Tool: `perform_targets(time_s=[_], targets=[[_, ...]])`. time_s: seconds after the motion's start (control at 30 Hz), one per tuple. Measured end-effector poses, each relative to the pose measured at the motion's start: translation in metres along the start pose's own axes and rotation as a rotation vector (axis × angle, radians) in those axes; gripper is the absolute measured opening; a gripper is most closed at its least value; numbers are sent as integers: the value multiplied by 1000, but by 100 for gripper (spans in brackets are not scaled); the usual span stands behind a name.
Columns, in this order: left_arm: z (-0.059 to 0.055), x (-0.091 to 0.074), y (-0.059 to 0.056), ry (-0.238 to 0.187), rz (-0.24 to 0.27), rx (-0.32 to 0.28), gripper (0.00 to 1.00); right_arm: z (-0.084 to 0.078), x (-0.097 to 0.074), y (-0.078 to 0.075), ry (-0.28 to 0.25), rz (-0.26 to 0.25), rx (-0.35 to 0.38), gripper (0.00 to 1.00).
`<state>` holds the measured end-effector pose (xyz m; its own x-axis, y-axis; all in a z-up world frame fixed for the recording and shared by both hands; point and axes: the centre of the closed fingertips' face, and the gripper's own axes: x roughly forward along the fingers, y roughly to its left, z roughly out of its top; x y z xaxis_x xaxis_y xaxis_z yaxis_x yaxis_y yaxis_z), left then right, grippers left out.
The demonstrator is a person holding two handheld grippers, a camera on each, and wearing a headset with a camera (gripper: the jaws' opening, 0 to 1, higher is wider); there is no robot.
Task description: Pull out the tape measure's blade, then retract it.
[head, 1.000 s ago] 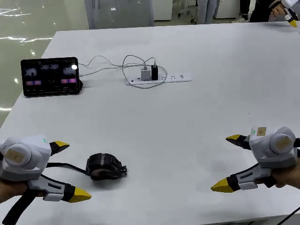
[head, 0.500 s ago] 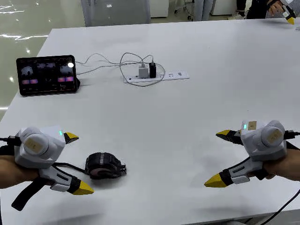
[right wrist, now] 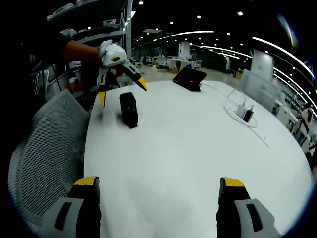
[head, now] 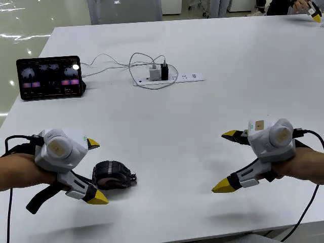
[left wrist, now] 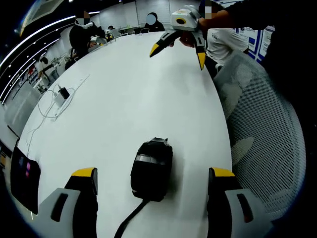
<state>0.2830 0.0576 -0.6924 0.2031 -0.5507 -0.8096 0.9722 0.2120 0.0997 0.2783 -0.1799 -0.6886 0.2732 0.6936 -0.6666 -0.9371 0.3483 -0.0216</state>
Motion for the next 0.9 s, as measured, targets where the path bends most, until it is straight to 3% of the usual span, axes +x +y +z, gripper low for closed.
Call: perform_targets(time_s=[0.2, 0.43, 0.57, 0.63, 0.77, 0.9], targets=[[2, 10, -6, 26, -54, 33, 78, 9, 14, 9, 12, 42, -32, 99], [0, 20, -2, 54, -62, 43, 72, 13, 29, 12, 17, 68, -52, 99], [-1, 27, -1, 77, -76, 95, 65, 17, 37, 14, 20, 85, -66, 99], [-5, 29, -2, 108, -85, 101, 62, 21, 40, 14, 15, 89, -71, 99], [-3, 33, -1, 125, -81, 110, 57, 27, 46, 14, 7, 94, -74, 99], [-1, 34, -2, 131, -89, 115, 42, 33, 50, 15, 5, 102, -79, 99]])
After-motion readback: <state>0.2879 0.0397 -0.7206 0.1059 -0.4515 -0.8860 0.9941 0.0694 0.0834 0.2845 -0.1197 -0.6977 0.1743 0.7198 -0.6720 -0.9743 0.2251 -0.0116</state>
